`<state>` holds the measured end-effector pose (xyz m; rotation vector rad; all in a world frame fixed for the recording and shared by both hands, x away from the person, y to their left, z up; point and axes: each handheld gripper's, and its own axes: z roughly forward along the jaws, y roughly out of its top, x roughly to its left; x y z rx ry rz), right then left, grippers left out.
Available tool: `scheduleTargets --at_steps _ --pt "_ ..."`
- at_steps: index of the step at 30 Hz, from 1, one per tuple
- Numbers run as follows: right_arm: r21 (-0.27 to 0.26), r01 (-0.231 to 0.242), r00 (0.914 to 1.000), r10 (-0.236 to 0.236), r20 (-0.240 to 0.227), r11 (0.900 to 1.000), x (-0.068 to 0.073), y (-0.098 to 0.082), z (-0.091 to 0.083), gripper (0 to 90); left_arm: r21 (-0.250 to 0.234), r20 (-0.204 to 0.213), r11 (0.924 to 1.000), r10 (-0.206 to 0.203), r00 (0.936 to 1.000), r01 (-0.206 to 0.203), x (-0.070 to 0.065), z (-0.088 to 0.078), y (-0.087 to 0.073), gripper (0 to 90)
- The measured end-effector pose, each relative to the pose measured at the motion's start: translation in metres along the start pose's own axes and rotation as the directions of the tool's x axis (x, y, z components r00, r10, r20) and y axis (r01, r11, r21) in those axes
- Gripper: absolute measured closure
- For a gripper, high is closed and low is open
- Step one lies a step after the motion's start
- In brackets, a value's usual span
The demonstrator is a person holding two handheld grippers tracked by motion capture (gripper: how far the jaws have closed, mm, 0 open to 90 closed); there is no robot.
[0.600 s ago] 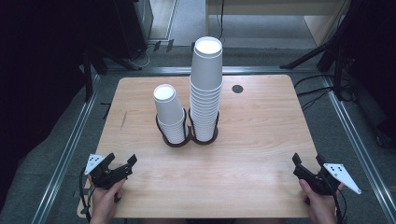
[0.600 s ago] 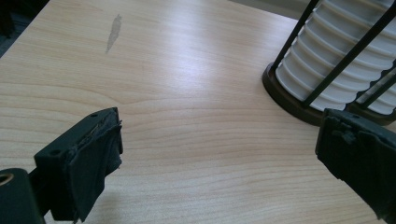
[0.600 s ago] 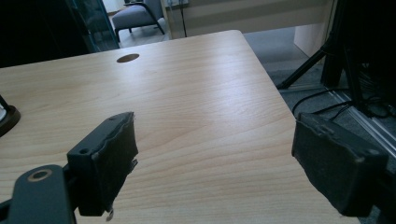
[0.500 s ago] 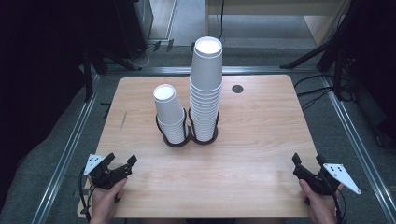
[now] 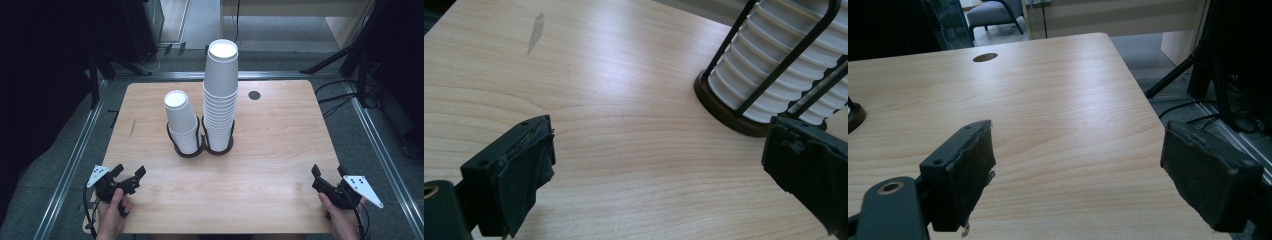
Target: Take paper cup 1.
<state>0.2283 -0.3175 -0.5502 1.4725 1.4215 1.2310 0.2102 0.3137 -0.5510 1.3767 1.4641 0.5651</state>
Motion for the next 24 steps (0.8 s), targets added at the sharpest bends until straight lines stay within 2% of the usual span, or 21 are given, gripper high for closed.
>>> scheduleTargets --at_steps 6,10,13,18,19,21,23,24 --pt "0.004 -0.008 0.9999 0.008 -0.007 1.0 0.0 0.0 0.0 14.2 -0.004 0.01 0.9999 0.009 0.9999 -0.009 -0.001 0.0 0.0 0.6" --pt "-0.007 0.009 1.0 -0.009 -0.001 1.0 0.001 0.0 0.0 13.8 -0.006 0.007 0.9999 0.011 0.9999 -0.011 -0.001 0.0 0.0 0.6" --pt "0.023 0.034 0.9994 -0.034 0.002 0.999 0.001 0.003 0.001 13.5 -0.01 0.004 0.9999 0.013 0.9999 -0.013 -0.002 -0.001 0.0 0.6" --pt "0.022 0.054 0.9985 -0.054 -0.009 0.998 0.001 0.006 -0.001 12.9 -0.023 -0.011 0.9986 0.048 0.9988 -0.048 -0.004 -0.003 0.0 0.6" --pt "0.013 0.062 0.9979 -0.062 -0.021 0.998 0.003 0.01 -0.002 12.9 -0.021 -0.015 0.9981 0.057 0.9982 -0.058 -0.005 -0.003 0.0 0.6" --pt "0.006 0.056 0.9983 -0.056 -0.017 0.998 0.006 0.017 -0.003 12.9 -0.025 -0.032 0.9961 0.083 0.996 -0.084 -0.008 -0.003 0.001 0.6" --pt "0.001 0.052 0.9984 -0.052 -0.022 0.999 0.008 0.021 -0.004 12.9 -0.021 -0.04 0.9957 0.089 0.9952 -0.09 -0.009 -0.003 0.002 0.6" --pt "-0.012 0.058 0.9979 -0.059 -0.027 0.998 0.014 0.028 -0.005 12.6 -0.027 -0.037 0.9964 0.079 0.9962 -0.08 -0.01 -0.002 0.005 0.6"
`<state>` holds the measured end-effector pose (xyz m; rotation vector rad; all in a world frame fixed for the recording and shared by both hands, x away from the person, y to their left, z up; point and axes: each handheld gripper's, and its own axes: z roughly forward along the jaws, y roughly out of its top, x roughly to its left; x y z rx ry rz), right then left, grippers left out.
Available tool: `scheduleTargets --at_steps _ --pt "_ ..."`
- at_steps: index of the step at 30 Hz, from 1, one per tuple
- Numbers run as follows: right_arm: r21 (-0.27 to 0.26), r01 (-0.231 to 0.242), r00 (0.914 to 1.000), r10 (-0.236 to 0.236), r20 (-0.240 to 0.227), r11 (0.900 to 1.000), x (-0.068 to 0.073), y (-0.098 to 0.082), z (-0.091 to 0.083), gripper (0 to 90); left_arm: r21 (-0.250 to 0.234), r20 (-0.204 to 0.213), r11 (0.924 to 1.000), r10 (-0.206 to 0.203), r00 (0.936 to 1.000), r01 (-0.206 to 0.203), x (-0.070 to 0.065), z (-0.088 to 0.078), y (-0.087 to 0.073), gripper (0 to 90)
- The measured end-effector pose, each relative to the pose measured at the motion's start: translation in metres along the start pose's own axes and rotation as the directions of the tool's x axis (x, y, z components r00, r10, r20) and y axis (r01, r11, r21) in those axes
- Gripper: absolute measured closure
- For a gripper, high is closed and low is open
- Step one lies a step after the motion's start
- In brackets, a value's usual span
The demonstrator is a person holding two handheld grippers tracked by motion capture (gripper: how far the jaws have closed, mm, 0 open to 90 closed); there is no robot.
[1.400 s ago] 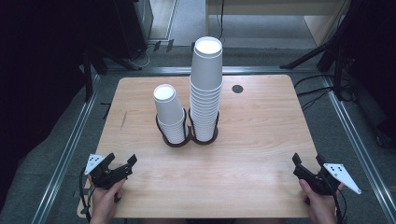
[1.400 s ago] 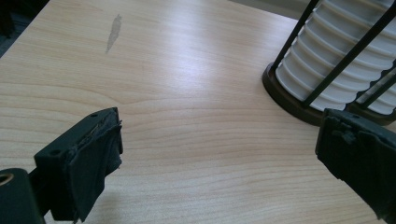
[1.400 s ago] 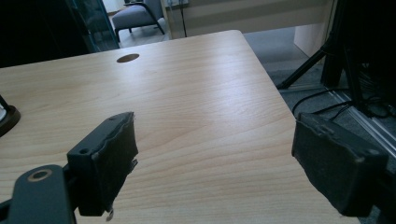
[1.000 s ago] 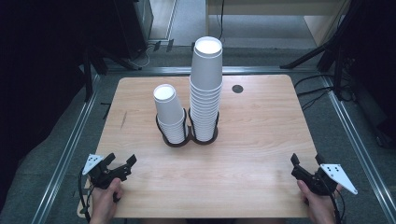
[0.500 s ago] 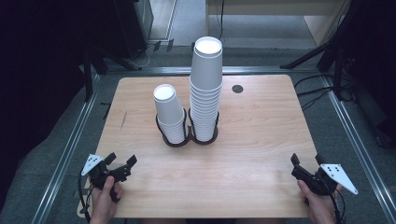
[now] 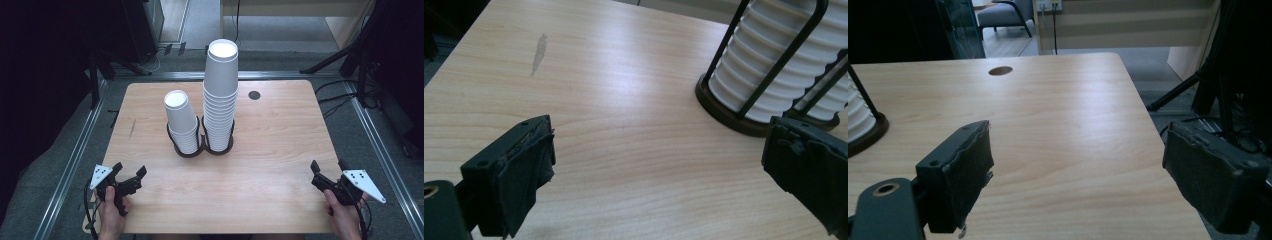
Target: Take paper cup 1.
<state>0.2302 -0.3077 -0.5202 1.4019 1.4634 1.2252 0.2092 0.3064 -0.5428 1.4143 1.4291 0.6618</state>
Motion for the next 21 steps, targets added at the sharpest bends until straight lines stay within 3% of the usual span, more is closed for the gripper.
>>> scheduleTargets --at_steps 3,7,10,13,15,17,21 --pt "-0.006 0.006 0.9999 -0.006 -0.015 1.0 0.008 0.012 0.0 12.6 -0.004 0.003 1.0 -0.001 1.0 0.001 -0.005 0.002 0.006 0.6" --pt "-0.033 0.002 0.9991 -0.004 -0.043 0.999 0.018 0.027 0.001 12.4 -0.013 0.057 0.9999 -0.009 0.9984 0.01 -0.013 0.003 0.016 0.6" --pt "-0.047 -0.008 0.9977 0.005 -0.067 0.999 0.023 0.035 0.001 12.2 -0.016 0.069 0.9998 -0.01 0.9976 0.012 -0.019 0.003 0.02 0.6" --pt "-0.063 -0.004 0.9958 -0.002 -0.092 0.998 0.034 0.052 0.005 12.1 -0.017 0.049 0.9998 0.007 0.9988 -0.006 -0.028 0.006 0.027 0.7" --pt "-0.071 0.0 0.9941 -0.007 -0.108 0.997 0.038 0.061 0.006 11.9 -0.017 0.003 0.9995 0.028 0.9996 -0.028 -0.038 0.01 0.032 0.7" --pt "-0.077 -0.001 0.9932 -0.008 -0.116 0.997 0.04 0.065 0.007 11.8 -0.012 -0.006 0.9994 0.031 0.9995 -0.031 -0.042 0.012 0.034 0.6" --pt "-0.095 -0.005 0.9878 -0.009 -0.156 0.995 0.05 0.083 0.011 11.9 -0.028 0.02 0.9983 0.051 0.9985 -0.051 -0.056 0.017 0.044 0.7"
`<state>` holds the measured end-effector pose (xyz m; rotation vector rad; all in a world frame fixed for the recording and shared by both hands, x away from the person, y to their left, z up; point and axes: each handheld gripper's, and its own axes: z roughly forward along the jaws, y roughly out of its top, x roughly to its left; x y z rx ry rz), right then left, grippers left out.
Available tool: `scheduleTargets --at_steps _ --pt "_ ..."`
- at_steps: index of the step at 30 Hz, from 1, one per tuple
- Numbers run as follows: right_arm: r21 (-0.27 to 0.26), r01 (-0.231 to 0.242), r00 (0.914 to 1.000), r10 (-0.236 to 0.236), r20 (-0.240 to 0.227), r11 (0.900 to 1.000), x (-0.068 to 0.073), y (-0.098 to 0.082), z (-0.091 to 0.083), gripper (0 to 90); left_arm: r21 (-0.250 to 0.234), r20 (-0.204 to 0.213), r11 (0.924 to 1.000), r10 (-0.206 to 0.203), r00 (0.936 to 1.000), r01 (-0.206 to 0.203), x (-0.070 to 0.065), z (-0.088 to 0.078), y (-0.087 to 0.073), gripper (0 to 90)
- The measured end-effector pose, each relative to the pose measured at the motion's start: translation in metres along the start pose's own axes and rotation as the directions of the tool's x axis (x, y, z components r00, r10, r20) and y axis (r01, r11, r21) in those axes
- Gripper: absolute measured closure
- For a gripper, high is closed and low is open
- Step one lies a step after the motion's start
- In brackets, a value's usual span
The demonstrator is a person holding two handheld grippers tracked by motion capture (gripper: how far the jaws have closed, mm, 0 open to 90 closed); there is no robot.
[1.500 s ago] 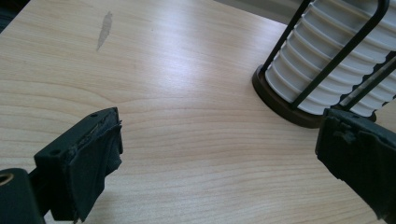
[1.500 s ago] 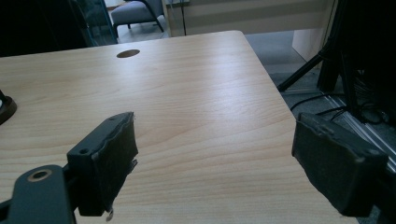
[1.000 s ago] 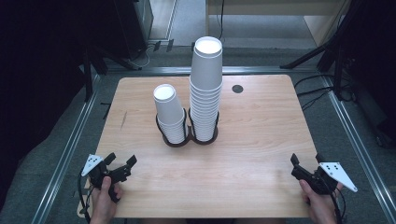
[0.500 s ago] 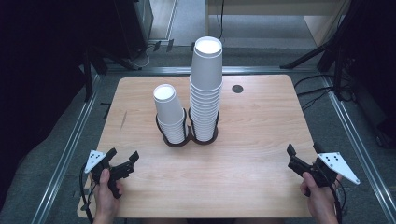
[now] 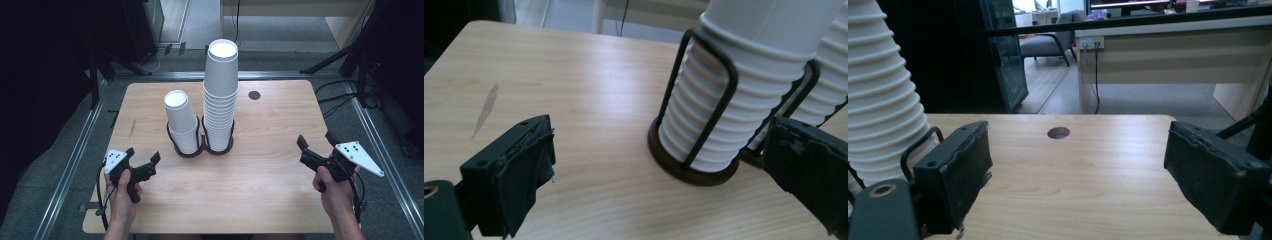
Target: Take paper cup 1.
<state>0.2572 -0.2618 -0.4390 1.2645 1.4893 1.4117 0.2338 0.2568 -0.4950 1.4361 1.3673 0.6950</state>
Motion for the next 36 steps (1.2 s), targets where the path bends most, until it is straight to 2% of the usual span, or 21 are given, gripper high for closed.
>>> scheduleTargets --at_steps 3,4,5,6,10,24,31,36 --pt "-0.004 0.007 1.0 -0.007 -0.007 1.0 0.004 0.005 0.003 12.9 -0.022 0.009 0.9997 0.009 0.9999 -0.008 -0.005 0.001 0.005 0.6" --pt "-0.005 0.01 0.9999 -0.01 -0.012 1.0 0.008 0.008 0.006 13.7 -0.034 0.016 0.999 0.031 0.9994 -0.03 -0.01 0.003 0.009 0.7" --pt "-0.005 0.01 0.9999 -0.01 -0.012 1.0 0.008 0.008 0.006 13.7 -0.034 0.016 0.999 0.031 0.9994 -0.03 -0.01 0.003 0.009 0.6" --pt "-0.006 0.013 0.9998 -0.013 -0.015 1.0 0.01 0.01 0.007 13.7 -0.036 0.02 0.9981 0.05 0.9985 -0.05 -0.014 0.004 0.012 0.6" --pt "-0.008 0.017 0.9993 -0.017 -0.032 1.0 0.019 0.017 0.015 13.7 -0.031 0.056 0.9969 0.074 0.9957 -0.072 -0.027 0.008 0.019 0.6" --pt "0.0 0.032 0.9952 -0.032 -0.093 0.999 0.046 0.031 0.032 13.1 -0.051 0.101 0.9948 0.093 0.9906 -0.088 -0.056 0.019 0.032 0.6" --pt "0.004 0.04 0.9907 -0.04 -0.13 0.999 0.056 0.037 0.036 5.7 -0.052 0.122 0.9937 0.105 0.9869 -0.099 -0.069 0.024 0.034 0.6" --pt "-0.008 0.044 0.9857 -0.044 -0.163 0.999 0.066 0.044 0.04 2.0 -0.054 0.146 0.9916 0.124 0.9815 -0.117 -0.083 0.029 0.036 0.6"
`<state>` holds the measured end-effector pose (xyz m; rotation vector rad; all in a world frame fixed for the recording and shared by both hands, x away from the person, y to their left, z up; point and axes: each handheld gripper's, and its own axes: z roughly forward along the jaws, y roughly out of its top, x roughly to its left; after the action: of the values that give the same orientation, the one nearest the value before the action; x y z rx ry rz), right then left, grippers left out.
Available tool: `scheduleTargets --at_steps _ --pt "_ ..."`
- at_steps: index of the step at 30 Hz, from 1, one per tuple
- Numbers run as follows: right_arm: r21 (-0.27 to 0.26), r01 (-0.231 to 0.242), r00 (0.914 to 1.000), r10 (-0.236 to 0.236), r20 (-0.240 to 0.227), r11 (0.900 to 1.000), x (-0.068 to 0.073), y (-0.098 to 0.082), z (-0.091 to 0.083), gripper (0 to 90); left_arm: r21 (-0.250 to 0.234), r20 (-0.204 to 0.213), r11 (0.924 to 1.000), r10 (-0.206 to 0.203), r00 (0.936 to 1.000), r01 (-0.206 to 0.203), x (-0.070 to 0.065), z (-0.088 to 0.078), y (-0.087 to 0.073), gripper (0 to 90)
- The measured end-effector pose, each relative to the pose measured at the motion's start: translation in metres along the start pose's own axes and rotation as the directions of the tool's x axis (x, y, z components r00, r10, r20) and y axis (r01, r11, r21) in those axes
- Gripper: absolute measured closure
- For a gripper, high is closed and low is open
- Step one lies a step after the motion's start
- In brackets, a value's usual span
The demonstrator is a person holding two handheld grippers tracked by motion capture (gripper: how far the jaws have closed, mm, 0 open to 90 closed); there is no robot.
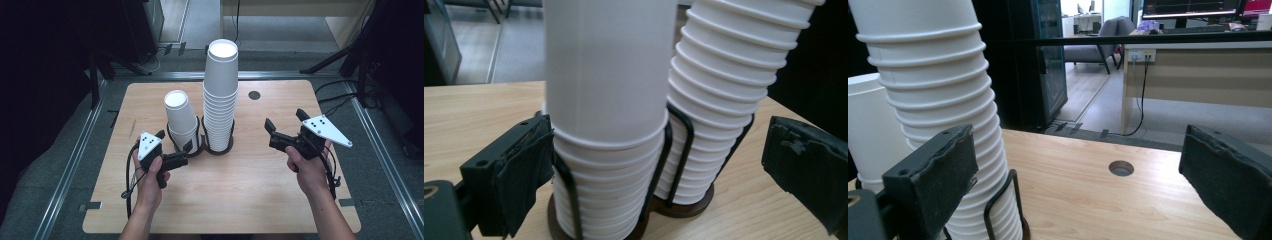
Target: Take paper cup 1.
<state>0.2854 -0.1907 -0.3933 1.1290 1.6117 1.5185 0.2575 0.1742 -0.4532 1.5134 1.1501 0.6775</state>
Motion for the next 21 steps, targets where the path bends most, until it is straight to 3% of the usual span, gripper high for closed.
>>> scheduleTargets --at_steps 17,21 --pt "-0.013 0.02 0.9982 -0.02 -0.056 1.0 0.023 0.022 0.017 0.0 0.007 0.035 0.999 0.044 0.9984 -0.044 -0.024 0.017 0.007 0.6" --pt "-0.02 0.02 0.9972 -0.021 -0.072 1.0 0.031 0.027 0.021 0.0 -0.012 0.045 0.9988 0.048 0.9978 -0.048 -0.031 0.021 0.008 0.6"
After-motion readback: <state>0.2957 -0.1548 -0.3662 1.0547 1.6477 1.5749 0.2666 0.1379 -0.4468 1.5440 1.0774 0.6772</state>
